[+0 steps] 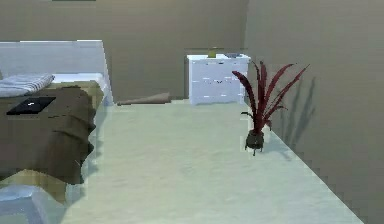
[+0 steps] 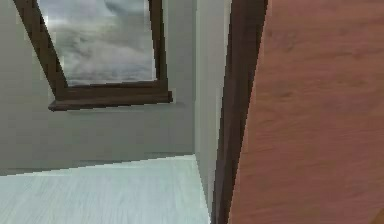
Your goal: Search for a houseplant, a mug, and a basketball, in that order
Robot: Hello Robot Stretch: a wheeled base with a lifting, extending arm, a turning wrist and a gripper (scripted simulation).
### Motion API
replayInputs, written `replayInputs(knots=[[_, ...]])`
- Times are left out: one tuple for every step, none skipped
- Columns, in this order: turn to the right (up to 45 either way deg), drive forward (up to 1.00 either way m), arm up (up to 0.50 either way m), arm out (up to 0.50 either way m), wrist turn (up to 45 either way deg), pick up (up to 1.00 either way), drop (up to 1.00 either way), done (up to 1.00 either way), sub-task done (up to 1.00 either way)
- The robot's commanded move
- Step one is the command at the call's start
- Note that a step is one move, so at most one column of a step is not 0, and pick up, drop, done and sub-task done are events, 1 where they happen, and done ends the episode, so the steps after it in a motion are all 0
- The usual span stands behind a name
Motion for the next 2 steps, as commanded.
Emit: replayInputs(knots=[[21.0,0.0,0.0,0.0,0.0,0.0,0.0,0.0,0.0],[3.0,0.0,0.0,0.0,0.0,0.0,0.0,0.0,0.0]])
